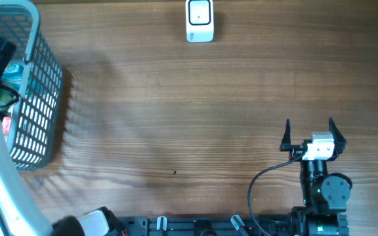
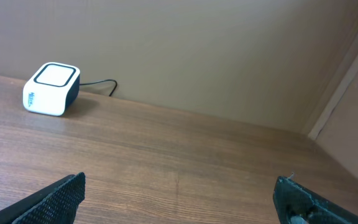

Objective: Scan the item barcode
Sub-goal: 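Reach the left gripper into the basket and grasp the blue Listerine bottle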

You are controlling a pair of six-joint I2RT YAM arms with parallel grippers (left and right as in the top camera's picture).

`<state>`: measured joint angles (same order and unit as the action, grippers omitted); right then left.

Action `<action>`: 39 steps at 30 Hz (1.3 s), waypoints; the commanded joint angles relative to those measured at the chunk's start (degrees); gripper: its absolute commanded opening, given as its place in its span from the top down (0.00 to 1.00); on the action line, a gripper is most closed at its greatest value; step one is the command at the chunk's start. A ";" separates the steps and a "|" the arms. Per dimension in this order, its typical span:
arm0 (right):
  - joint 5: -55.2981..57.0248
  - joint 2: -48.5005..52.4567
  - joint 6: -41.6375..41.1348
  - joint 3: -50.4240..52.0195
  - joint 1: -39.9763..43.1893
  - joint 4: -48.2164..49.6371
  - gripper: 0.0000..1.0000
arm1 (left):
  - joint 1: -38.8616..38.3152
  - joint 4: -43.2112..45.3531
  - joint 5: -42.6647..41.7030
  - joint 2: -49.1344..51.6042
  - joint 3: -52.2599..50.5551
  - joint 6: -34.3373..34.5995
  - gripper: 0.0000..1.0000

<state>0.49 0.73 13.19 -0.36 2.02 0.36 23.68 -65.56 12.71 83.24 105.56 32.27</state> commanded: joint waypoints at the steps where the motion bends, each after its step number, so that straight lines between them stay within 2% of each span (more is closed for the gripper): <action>1: 0.79 -0.46 0.35 0.04 -0.22 0.13 0.00 | 5.62 0.17 -5.18 4.90 4.66 0.37 0.00; 5: 0.79 -0.46 0.35 0.04 -0.22 0.13 0.00 | 8.11 1.55 -5.22 9.31 6.05 1.22 0.01; 14: 0.79 -0.46 0.35 0.04 -0.22 0.13 0.00 | 8.02 7.98 -6.08 22.14 6.05 3.21 0.00; 23: 0.79 -0.46 0.35 0.04 -0.22 0.15 0.00 | 6.91 10.86 -7.72 31.78 6.05 9.16 0.00; 32: 0.79 -0.46 0.35 0.04 -0.22 0.13 0.00 | 5.03 13.64 -7.52 37.16 6.05 14.93 0.00; 36: 0.79 -0.46 0.35 0.04 -0.22 0.13 0.00 | 5.07 13.51 -7.06 38.27 6.05 14.93 0.10; 39: 0.79 -0.46 0.35 0.04 -0.22 0.15 0.00 | 5.07 13.68 -7.06 38.27 6.05 14.95 0.27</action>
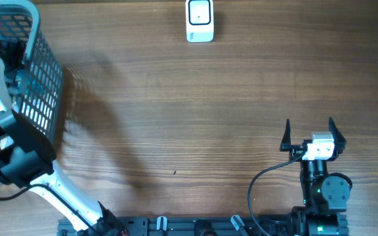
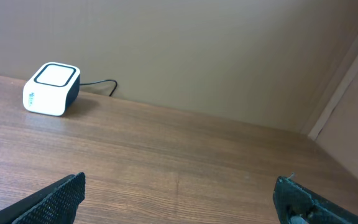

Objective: Scan the item barcode
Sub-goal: 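Reach the left gripper into the basket and grasp the blue Listerine bottle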

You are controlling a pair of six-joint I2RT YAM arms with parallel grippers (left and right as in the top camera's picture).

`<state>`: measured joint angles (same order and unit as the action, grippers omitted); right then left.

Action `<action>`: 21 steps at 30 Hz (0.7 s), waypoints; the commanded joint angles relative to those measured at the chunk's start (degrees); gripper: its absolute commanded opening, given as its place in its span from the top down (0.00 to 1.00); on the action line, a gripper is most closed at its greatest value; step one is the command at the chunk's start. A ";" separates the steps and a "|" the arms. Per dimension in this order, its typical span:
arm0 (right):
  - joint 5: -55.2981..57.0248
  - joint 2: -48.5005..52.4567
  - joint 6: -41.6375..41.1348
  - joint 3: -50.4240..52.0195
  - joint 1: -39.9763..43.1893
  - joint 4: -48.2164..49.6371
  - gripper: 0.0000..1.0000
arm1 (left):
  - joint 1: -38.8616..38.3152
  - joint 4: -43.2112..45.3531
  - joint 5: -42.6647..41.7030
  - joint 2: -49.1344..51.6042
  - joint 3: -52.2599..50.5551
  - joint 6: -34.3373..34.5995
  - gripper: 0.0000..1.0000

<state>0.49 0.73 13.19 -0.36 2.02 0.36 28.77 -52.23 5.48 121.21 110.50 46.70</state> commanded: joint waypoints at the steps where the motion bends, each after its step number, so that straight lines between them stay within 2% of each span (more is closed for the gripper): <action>1: 0.79 -0.46 0.35 0.04 -0.22 0.13 0.00 | 0.00 0.35 0.17 0.31 1.11 0.50 0.29; 3: 0.79 -0.46 0.35 0.04 -0.22 0.13 0.00 | 0.00 0.20 0.15 0.31 1.11 0.50 0.32; 8: 0.79 -0.46 0.35 0.04 -0.22 0.15 0.00 | 0.00 -1.40 0.13 0.00 1.11 0.50 0.52; 12: 0.79 -0.46 0.35 0.04 -0.22 0.13 0.00 | 0.11 -1.99 0.15 -2.75 1.18 0.48 0.52; 15: 0.79 -0.46 0.35 0.04 -0.22 0.13 0.00 | 0.90 -2.10 0.15 -6.21 1.18 0.48 0.60; 21: 0.79 -0.46 0.37 0.04 -0.22 0.13 0.00 | 2.64 -2.89 0.15 -12.92 1.18 0.46 0.64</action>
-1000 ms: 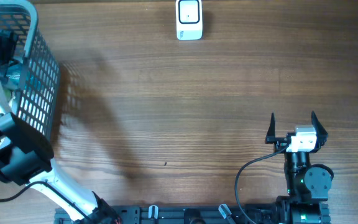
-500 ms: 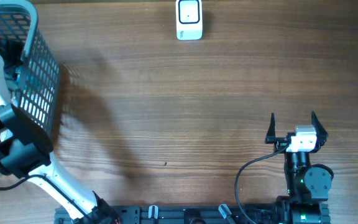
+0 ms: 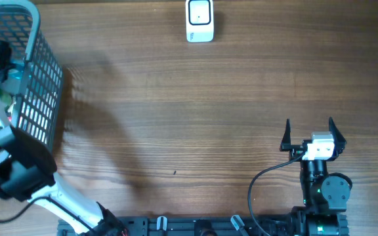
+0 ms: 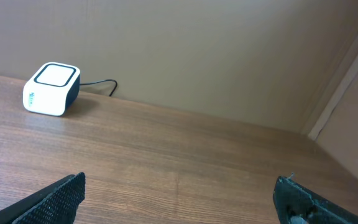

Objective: Scan the item barcode
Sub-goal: 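Reach the left gripper into the basket and grasp the blue Listerine bottle, then lift the bottle out and place it upright on the table center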

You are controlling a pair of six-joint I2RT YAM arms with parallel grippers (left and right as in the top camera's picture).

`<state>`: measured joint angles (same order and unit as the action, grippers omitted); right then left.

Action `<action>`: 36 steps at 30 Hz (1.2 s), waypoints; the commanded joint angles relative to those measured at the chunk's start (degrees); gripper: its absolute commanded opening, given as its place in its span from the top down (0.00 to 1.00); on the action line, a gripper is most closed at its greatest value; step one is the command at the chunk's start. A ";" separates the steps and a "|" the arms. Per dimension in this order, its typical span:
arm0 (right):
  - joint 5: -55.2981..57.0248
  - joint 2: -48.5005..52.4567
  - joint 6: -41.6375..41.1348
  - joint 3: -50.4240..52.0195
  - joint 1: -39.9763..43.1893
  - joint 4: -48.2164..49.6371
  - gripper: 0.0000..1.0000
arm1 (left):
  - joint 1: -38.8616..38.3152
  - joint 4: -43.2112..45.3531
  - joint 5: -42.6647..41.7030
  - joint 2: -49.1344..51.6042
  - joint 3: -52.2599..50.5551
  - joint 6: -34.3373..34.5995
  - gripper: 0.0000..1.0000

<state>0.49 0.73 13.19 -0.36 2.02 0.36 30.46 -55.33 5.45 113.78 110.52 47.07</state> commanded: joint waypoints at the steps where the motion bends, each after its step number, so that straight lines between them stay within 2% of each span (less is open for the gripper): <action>1: 0.79 -0.46 0.35 0.04 -0.22 0.13 0.00 | 1.07 0.00 0.15 -6.58 1.16 0.11 0.64; 12: 0.79 -0.46 0.35 0.04 -0.22 0.15 0.00 | 1.22 -0.63 -1.14 -23.89 1.16 0.11 0.61; 15: 0.79 -0.46 0.35 0.04 -0.22 0.15 0.00 | 1.16 -0.02 -8.24 -29.53 1.16 0.20 0.61; 18: 0.79 -0.46 0.33 0.04 -0.22 0.13 0.00 | 1.16 0.33 -19.69 -32.39 1.16 3.78 0.61; 19: 0.79 -0.46 0.37 0.04 -0.22 0.13 0.00 | 1.07 0.94 -26.29 -32.46 1.16 4.98 0.63; 22: 0.79 -0.46 0.35 0.04 -0.22 0.15 0.00 | -2.08 1.14 -32.06 -31.65 1.16 6.82 0.63; 28: 0.79 -0.46 0.35 0.04 -0.22 0.13 0.00 | -15.02 0.96 -31.04 -29.18 1.14 5.84 0.60; 33: 0.76 -0.46 0.37 0.04 -0.22 0.15 0.00 | -24.61 -4.55 -28.50 -22.05 1.14 5.49 0.60; 36: 0.79 -0.46 0.35 0.04 -0.22 0.13 0.00 | -27.78 -7.82 -27.98 -17.77 1.14 2.01 0.59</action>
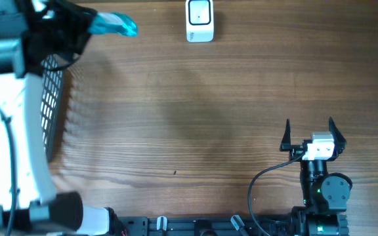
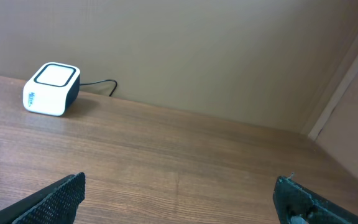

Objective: Scan the item barcode
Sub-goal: 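Lift the bottle out and place it upright on the table center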

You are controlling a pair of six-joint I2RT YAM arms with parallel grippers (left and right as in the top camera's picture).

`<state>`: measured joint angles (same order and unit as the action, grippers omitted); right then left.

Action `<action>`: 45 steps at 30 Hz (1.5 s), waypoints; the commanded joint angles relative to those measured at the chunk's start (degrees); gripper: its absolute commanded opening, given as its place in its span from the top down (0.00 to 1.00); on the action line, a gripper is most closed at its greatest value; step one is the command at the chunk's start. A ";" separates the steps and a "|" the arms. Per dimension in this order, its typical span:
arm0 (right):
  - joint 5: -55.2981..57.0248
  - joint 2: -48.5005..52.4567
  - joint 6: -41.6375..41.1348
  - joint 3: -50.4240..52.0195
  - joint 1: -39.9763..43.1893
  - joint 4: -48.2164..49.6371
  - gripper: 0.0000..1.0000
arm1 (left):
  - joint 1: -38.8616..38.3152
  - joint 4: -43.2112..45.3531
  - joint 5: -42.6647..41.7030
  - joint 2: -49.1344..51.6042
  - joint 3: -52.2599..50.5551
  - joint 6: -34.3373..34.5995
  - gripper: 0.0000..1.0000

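Note:
In the overhead view my left gripper (image 1: 84, 23) is shut on a teal, shiny item (image 1: 115, 25), held in the air at the back left, just right of the basket's rim. The white barcode scanner (image 1: 199, 20) with its dark top window stands at the table's back edge, right of the item. In the right wrist view the scanner (image 2: 51, 88) is far off at the left. My right gripper (image 1: 309, 134) rests near the front right, open with nothing between its fingers (image 2: 61, 196). No barcode can be made out on the item.
A grey mesh basket (image 1: 52, 111) stands at the left edge, partly hidden by my white left arm (image 1: 8, 131). The scanner's black cable (image 2: 98, 84) runs along the back wall. Bare wooden tabletop (image 1: 195, 118) lies between the two arms.
My left gripper was down inside the basket; now it is above and right of the basket's rim, shut on the teal item. The right arm has not moved.
My left arm reached into the basket from the left edge. At the two later moments it was still in the basket among the items, in a shifted pose. Now it holds the teal item clear of the basket, left of the scanner. The right gripper stayed open throughout.

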<state>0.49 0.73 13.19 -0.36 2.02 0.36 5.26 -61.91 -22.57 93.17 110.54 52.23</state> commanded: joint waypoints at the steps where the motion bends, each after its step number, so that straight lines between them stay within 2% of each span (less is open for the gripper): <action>1: 0.79 -0.46 0.35 0.04 -0.22 0.13 0.00 | -3.78 -2.91 0.46 4.81 1.11 -4.42 0.59; 7: 0.79 -0.46 0.35 0.04 -0.22 0.13 0.00 | -10.71 -9.57 10.10 9.90 1.11 -5.53 0.62; 10: 0.79 -0.46 0.35 0.04 -0.22 0.15 0.00 | -16.59 -12.76 20.61 11.32 1.11 -5.57 0.63; 15: 0.79 -0.46 0.37 0.04 -0.22 0.13 0.00 | -26.36 -13.66 33.35 14.19 1.09 -8.22 0.61; 19: 0.79 -0.46 0.35 0.04 -0.22 0.13 0.00 | -29.77 -12.68 33.55 17.07 1.05 -18.29 0.63; 20: 0.79 -0.46 0.35 0.04 -0.22 0.13 0.00 | -29.79 -12.48 33.53 17.70 0.94 -20.04 0.69; 22: 0.79 -0.46 0.35 0.04 -0.22 0.13 0.00 | -29.75 -12.07 32.96 18.64 0.04 -23.45 0.73; 24: 0.79 -0.46 0.35 0.04 -0.22 0.13 0.00 | -29.75 -9.60 30.88 19.28 -1.77 -27.93 0.72; 28: 0.79 -0.46 0.35 0.04 -0.22 0.13 0.00 | -29.75 -2.95 21.62 19.34 -6.75 -38.36 0.67; 33: 0.79 -0.46 0.35 0.04 -0.22 0.13 0.00 | -29.75 0.79 20.44 19.34 -12.70 -43.21 0.65; 36: 0.79 -0.46 0.35 0.04 -0.22 0.13 0.00 | -29.75 1.20 18.34 19.34 -15.43 -49.31 0.66; 42: 0.79 -0.46 0.35 0.04 -0.22 0.13 0.00 | -29.75 -1.38 17.05 19.34 -15.52 -59.91 0.53; 45: 0.79 -0.46 0.35 0.04 -0.22 0.13 0.00 | -29.75 -1.79 18.21 19.34 -15.52 -61.02 0.43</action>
<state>0.49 0.73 13.19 -0.36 2.02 0.36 -24.64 -63.46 -4.38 112.60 95.50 -5.34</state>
